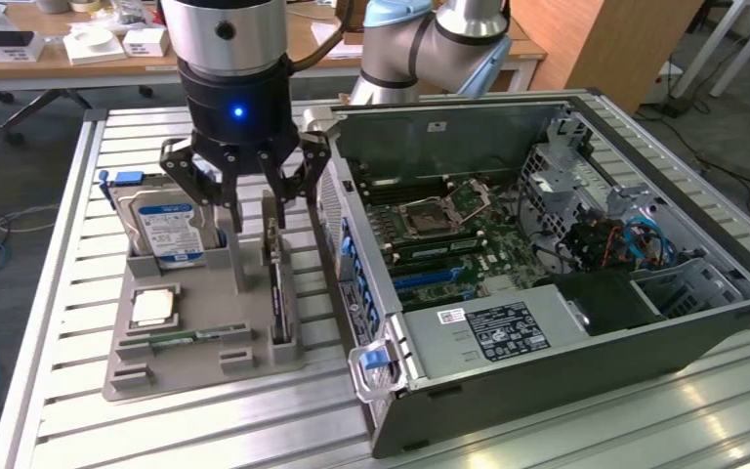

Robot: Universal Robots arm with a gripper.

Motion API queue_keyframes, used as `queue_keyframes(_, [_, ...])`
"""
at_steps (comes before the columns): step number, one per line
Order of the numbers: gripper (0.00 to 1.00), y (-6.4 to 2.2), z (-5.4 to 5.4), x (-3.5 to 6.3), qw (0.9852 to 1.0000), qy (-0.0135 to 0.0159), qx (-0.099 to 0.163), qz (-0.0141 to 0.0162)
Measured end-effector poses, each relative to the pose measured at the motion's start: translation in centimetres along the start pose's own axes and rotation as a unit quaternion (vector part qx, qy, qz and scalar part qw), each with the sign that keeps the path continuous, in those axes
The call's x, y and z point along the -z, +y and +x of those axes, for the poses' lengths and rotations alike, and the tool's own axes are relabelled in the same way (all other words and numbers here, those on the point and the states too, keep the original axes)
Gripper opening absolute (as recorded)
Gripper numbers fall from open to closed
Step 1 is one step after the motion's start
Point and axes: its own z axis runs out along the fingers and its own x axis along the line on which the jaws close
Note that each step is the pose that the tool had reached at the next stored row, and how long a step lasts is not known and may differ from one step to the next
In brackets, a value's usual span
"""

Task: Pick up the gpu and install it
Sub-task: 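Pick up the gpu and move the gpu toward the slot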

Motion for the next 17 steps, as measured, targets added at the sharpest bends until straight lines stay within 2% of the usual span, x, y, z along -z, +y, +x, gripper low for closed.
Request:
queue_keyframes(12, [0.47, -0.06, 0.0, -1.19, 1.0, 0.0, 0.0, 0.0012])
queue_keyframes(17, [0.47, -0.06, 0.0, -1.29, 1.0, 0.0001, 0.0, 0.0013])
